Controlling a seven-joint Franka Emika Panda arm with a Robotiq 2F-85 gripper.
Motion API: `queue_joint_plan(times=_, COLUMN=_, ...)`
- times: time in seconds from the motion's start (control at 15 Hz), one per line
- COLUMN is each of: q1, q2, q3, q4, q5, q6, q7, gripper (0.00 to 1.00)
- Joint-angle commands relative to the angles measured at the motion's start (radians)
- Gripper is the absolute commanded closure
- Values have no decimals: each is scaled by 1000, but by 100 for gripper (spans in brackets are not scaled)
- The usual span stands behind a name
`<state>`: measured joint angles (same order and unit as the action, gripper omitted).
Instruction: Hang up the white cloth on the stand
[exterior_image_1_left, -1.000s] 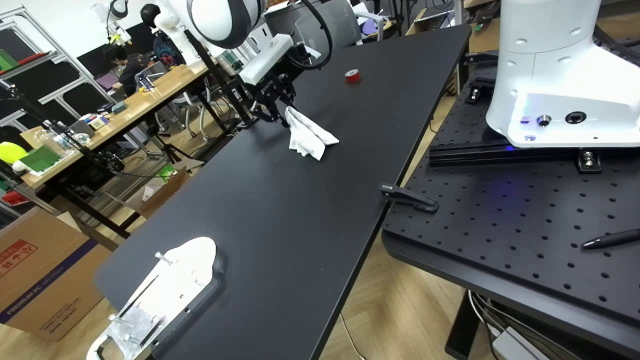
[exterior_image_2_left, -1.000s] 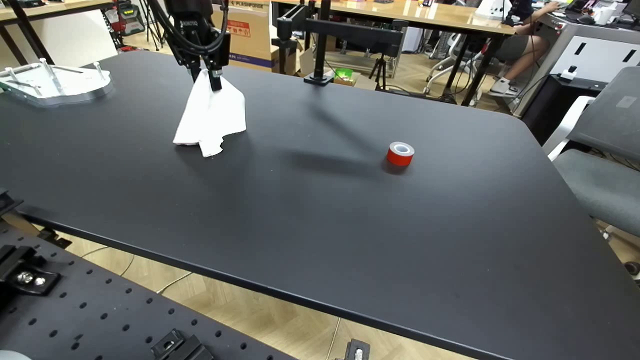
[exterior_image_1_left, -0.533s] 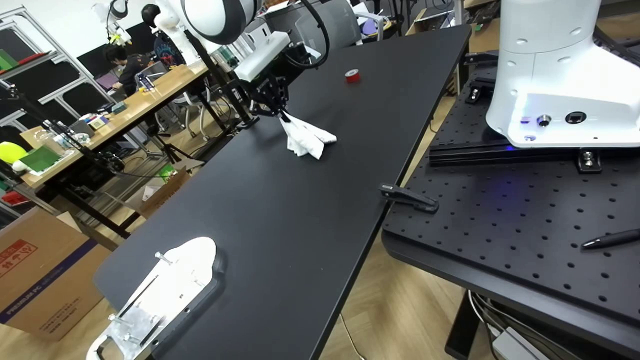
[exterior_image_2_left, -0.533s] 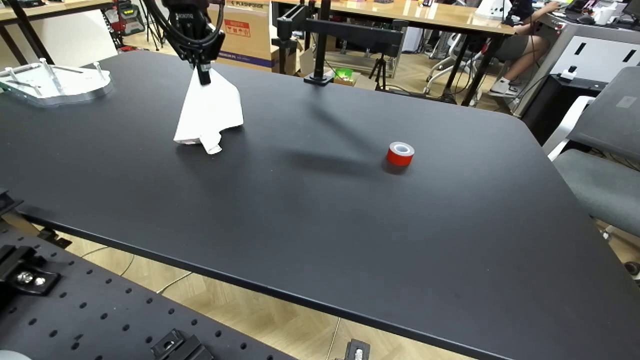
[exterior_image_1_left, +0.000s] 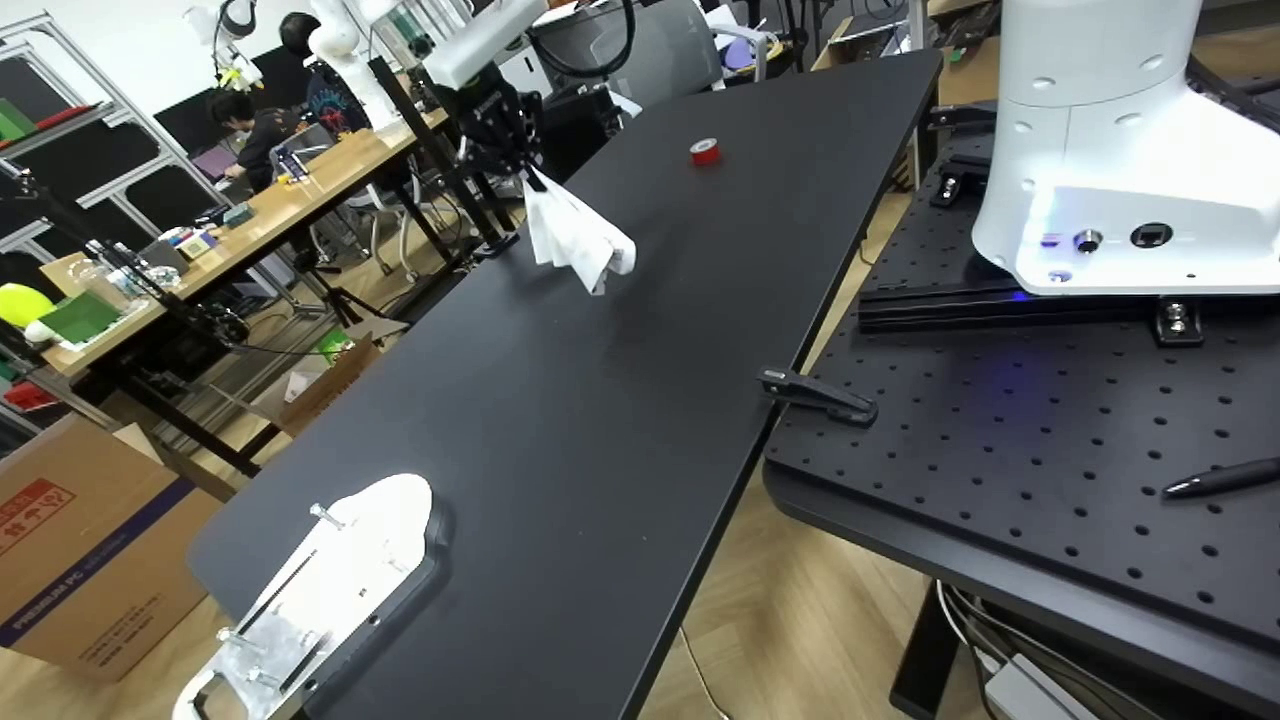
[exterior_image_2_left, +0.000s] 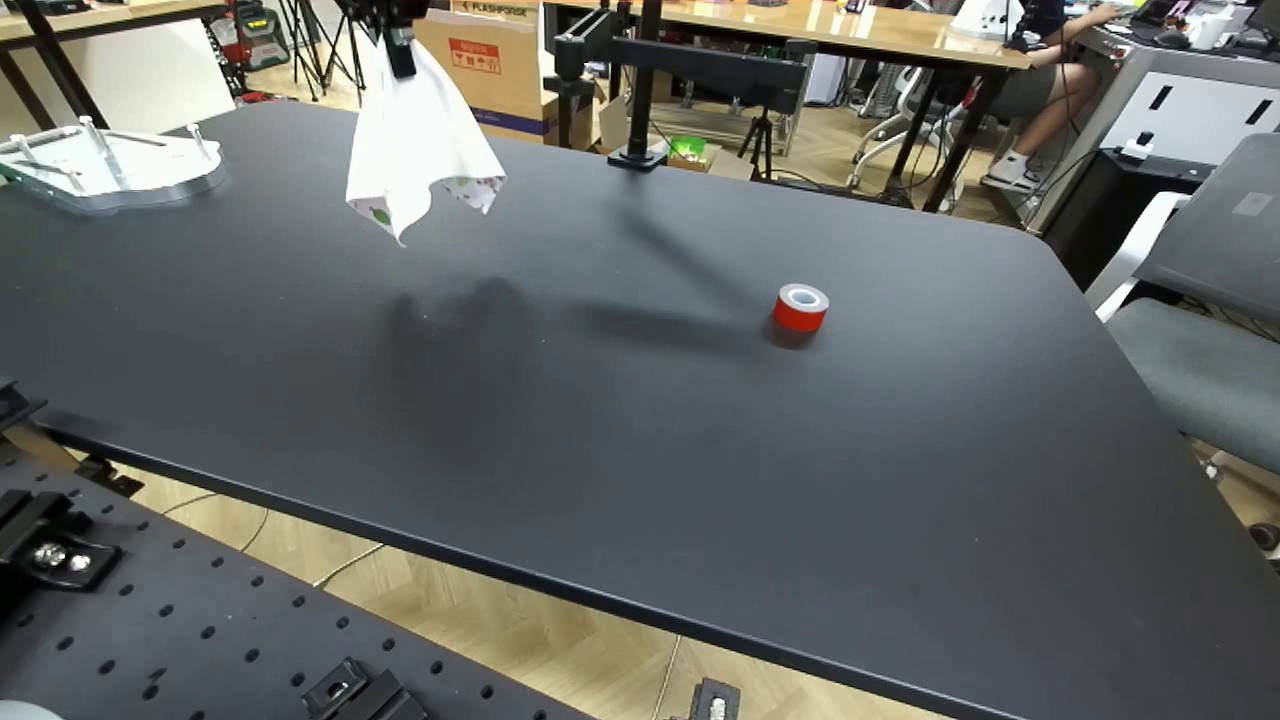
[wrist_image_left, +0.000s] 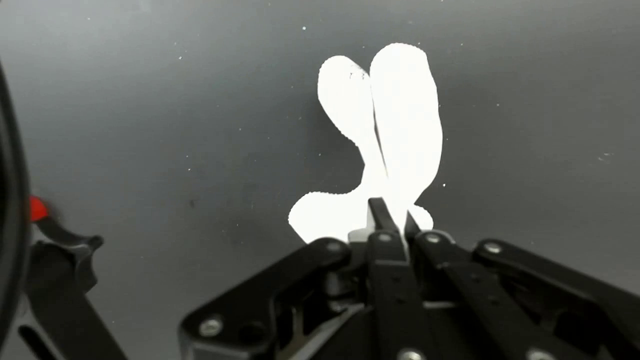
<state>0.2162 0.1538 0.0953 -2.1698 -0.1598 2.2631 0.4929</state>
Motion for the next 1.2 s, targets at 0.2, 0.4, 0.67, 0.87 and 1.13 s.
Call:
queue_joint_plan(times=0.2, q1=-45, q2=-207, q3=2, q4=-15, q5=-18, q6=-133, q7=8, gripper=99)
queue_joint_plan(times=0.4, q1=-81, q2=-300, q3=5, q4=-19, q5=-38, q6=-186, q7=17, gripper=99)
queue_joint_plan(times=0.67, q1=-137, q2=-411, q3=3, q4=-23, q5=-24, q6=-244, q7=11, gripper=99)
queue_joint_plan(times=0.87, q1=-183, q2=-464, q3=-1, q4=-26, q5=-22, q6=-264, q7=13, gripper=99)
queue_joint_plan(times=1.13, q1=-235, q2=-486, q3=-6, q4=-32, q5=-19, q6=-264, q7=13, gripper=99)
